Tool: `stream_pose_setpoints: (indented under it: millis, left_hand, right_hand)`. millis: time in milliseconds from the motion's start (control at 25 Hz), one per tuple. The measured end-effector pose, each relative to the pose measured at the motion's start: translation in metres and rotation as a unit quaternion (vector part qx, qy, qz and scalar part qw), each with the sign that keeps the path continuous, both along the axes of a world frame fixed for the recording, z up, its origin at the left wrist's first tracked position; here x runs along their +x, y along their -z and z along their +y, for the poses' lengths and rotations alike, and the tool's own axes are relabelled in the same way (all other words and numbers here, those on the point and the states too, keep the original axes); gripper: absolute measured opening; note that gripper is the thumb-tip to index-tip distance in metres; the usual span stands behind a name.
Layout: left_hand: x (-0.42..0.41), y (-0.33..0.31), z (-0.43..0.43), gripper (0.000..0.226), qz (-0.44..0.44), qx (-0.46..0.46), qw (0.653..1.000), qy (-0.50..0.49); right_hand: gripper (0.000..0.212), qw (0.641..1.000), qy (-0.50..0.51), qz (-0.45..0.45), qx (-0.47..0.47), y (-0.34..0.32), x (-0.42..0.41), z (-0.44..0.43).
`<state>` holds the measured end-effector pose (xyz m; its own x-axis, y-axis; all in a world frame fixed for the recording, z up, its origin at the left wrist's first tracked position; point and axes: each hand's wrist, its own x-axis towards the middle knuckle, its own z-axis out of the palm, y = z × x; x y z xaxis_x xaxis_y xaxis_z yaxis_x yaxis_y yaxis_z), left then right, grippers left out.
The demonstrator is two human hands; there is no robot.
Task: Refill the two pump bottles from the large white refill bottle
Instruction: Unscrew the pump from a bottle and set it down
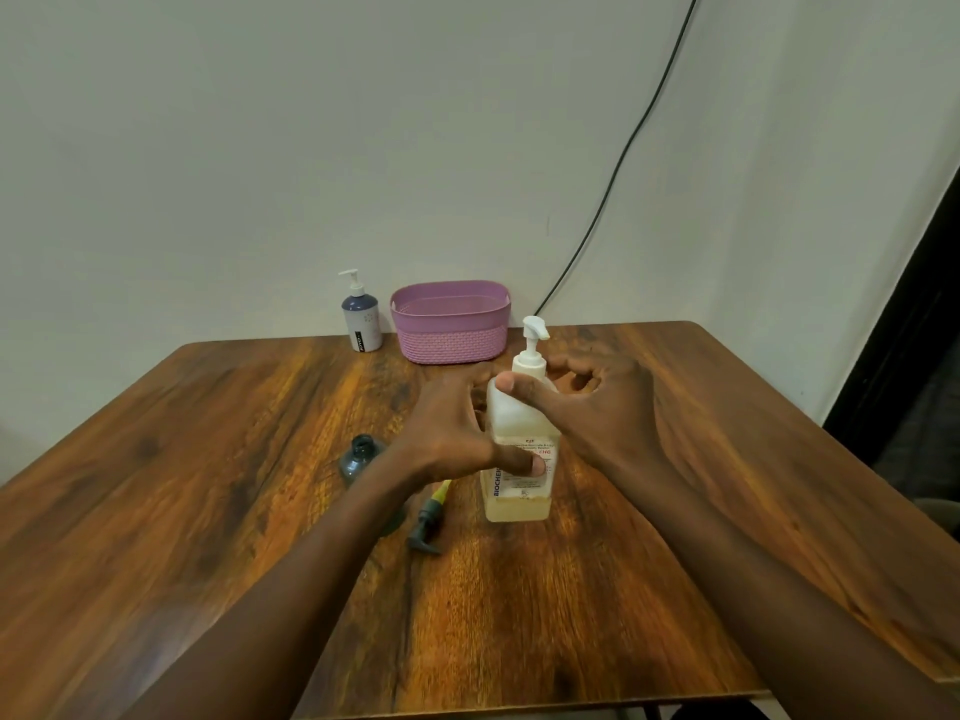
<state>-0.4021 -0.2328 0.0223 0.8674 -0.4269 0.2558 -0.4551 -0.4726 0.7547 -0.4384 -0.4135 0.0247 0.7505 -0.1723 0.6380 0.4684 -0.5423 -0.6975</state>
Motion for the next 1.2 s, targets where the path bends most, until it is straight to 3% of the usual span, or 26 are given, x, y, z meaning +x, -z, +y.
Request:
stream_pose_setpoints:
  millis: [80,200,360,560,680,800,880,960,1040,1200]
  left_hand:
    - [0.000,0.002,0.001,0.085,0.013,-0.005,1.000,0.020]
    - [0.003,0.005,0.005,0.087,0.060,-0.015,0.996,0.058]
    - [0.004,0.012,0.009,0.096,0.047,-0.003,0.998,0.030]
    - [0.001,0.026,0.005,0.093,0.002,0.013,1.000,-0.021]
    - [0.002,0.026,0.007,0.097,0.016,-0.004,1.000,-0.026]
    - [0.003,0.023,0.009,0.097,0.013,-0.012,0.999,-0.026]
    - [0.003,0.022,0.008,0.093,0.006,-0.006,1.000,-0.025]
    - [0.002,0.022,0.006,0.088,-0.006,0.002,1.000,-0.023]
    - [0.001,0.022,0.004,0.085,0.001,-0.005,1.000,-0.019]
    - [0.003,0.023,0.002,0.096,0.013,-0.027,0.999,-0.020]
  right_hand:
    - [0.036,0.999,-0.026,0.000,0.018,0.000,0.005,0.001]
    - [0.044,0.996,-0.087,0.016,-0.008,0.008,0.011,-0.006]
    - [0.055,0.983,-0.163,0.089,0.002,0.009,0.008,-0.014]
    - [0.046,0.999,-0.018,0.036,0.011,0.014,0.003,0.004]
    - [0.021,0.995,-0.071,0.051,0.049,0.013,0.006,0.005]
    - [0.024,0.971,-0.196,0.091,0.099,0.010,0.004,0.004]
    - [0.027,0.980,-0.169,0.068,0.079,0.009,0.001,0.006]
    - [0.043,0.998,-0.060,0.022,0.023,0.009,0.000,0.009]
    - [0.046,0.999,-0.005,0.019,0.036,0.009,0.004,0.010]
    - [0.025,0.990,-0.102,0.073,0.067,0.012,0.013,0.002]
